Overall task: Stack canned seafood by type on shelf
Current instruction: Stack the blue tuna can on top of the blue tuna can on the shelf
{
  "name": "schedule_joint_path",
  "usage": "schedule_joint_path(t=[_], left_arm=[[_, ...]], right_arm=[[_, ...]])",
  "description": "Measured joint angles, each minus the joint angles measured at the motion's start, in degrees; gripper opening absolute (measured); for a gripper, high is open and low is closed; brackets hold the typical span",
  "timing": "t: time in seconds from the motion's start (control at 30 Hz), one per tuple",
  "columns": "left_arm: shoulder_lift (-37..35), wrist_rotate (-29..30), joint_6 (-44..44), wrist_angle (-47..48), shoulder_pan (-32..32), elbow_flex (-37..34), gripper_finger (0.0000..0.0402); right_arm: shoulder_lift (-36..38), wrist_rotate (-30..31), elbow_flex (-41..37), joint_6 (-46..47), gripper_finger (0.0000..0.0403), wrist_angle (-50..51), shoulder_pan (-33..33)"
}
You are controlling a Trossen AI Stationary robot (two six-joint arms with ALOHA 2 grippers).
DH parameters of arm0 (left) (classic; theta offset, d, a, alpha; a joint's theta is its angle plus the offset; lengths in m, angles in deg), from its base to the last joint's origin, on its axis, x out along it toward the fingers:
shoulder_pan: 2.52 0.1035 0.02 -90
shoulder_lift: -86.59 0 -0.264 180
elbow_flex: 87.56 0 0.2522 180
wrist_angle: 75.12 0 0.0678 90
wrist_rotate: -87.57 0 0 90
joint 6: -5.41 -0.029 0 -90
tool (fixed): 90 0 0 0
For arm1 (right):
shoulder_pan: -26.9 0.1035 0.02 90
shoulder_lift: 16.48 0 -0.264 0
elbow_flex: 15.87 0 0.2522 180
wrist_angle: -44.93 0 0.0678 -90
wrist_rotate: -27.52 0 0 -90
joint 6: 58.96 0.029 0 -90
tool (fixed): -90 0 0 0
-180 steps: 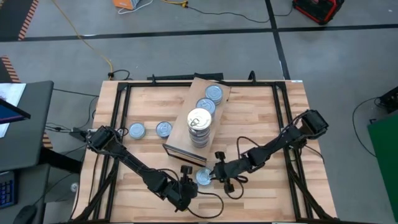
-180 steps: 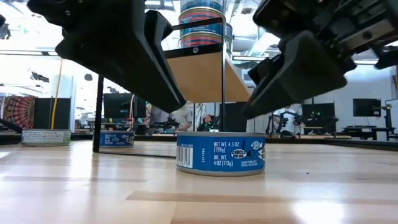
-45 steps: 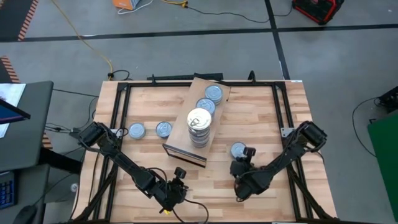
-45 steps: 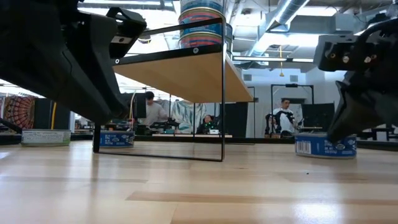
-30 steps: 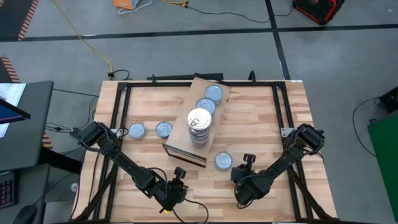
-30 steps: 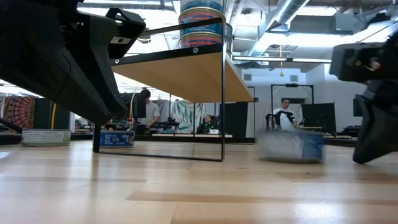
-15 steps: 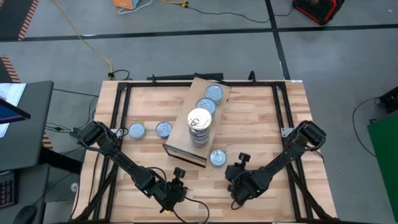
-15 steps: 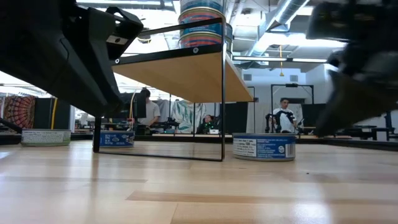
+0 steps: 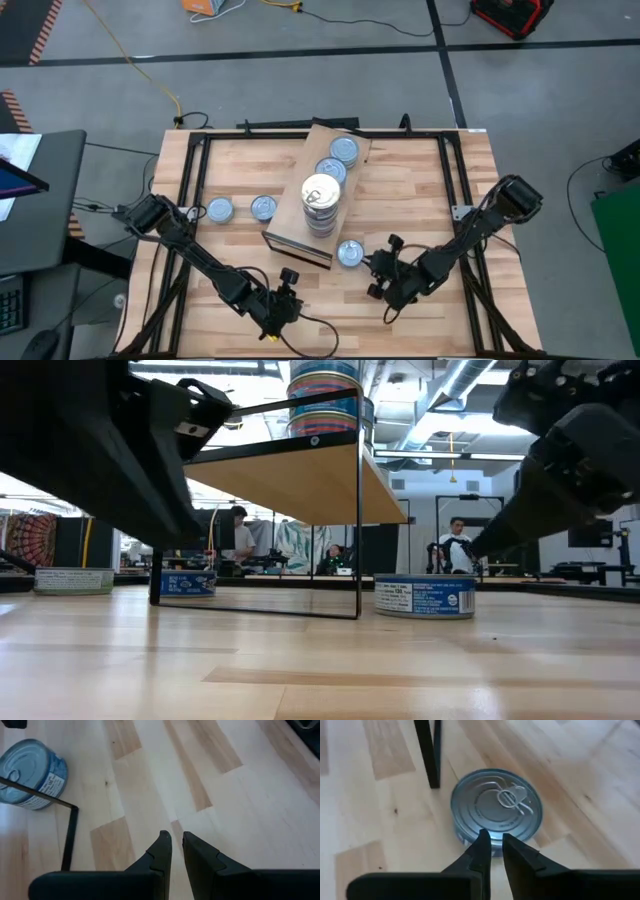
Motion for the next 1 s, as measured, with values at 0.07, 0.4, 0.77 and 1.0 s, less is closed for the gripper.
schedule_joint_path(t=[0.07,0.4,0.77,1.0], left_arm=[[0.0,-0.1,0.2,0.0,0.1,0.0,0.0045],[0.0,-0.3,0.5,0.0,0.1,0.0,0.0045],[0.0,-1.4,1.5,1.4,-0.1,0.0,0.0045],[0.0,-1.4,1.3,1.0,0.0,0.0,0.0045]], right_arm=[[1.5,-0.8,-2.4,-1.9,0.008,-4.7,-0.8],[-0.4,-9.2,-6.0,-5.3,0.0079,-14.2,-4.6],[0.3,-10.8,-6.4,4.0,0.0079,-2.6,-1.0],[0.5,-9.7,-6.1,4.7,0.0079,-3.5,-0.9]])
